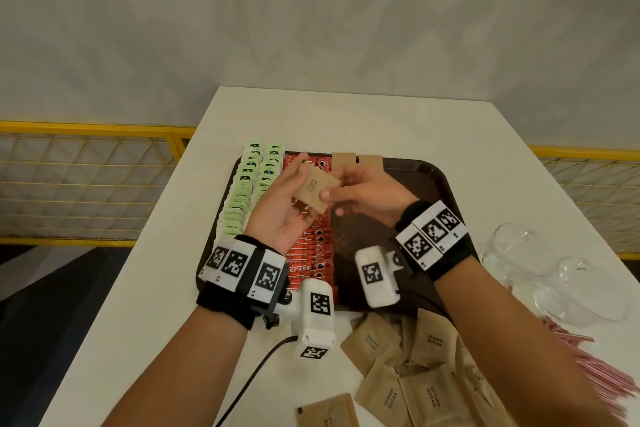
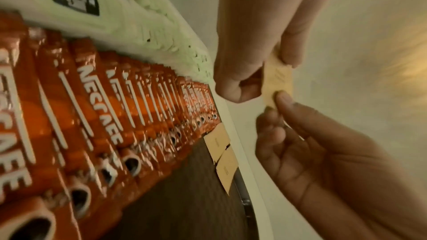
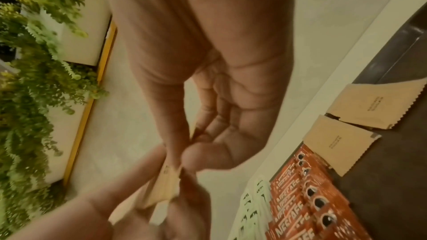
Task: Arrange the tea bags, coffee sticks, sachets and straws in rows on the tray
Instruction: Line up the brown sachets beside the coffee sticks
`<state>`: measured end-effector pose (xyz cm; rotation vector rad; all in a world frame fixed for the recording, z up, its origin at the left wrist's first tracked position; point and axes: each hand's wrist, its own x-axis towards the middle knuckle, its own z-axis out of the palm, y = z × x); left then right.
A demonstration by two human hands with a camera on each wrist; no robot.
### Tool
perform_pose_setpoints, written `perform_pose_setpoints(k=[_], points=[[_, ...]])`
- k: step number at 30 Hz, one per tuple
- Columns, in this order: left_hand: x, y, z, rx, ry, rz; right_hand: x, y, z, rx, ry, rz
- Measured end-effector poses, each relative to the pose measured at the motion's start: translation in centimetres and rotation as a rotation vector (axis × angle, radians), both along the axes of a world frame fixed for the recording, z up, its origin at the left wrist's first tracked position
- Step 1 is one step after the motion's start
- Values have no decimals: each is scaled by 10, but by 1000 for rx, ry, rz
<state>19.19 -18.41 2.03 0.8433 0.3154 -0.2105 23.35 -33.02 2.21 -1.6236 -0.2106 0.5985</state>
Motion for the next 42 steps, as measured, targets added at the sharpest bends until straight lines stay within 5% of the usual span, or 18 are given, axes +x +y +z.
perform_pose_setpoints(k=[4, 9, 12, 17, 21, 25, 31, 42], points=[[-3, 0, -1, 157, 41, 10, 4, -11, 11, 145, -61, -245], [-7, -10, 1, 44, -1, 97, -5, -10, 10, 208, -17, -186], [-9, -10, 1, 158, -27, 76, 7, -17, 11, 201, -11, -263], [-22, -4, 0, 527, -50, -58, 58, -27, -9, -220, 67, -375], [-33, -4, -3, 1067, -228, -433, 79, -26, -37, -542, 47, -279], [-40, -16, -11, 1311, -267, -654, 93, -30, -60, -685, -55, -260], [-48, -31, -23, 1334, -247, -941, 121, -35, -88, -787, -47, -266], [-51, -37, -30, 1411, -317, -986, 103, -17, -70, -866, -47, -293]])
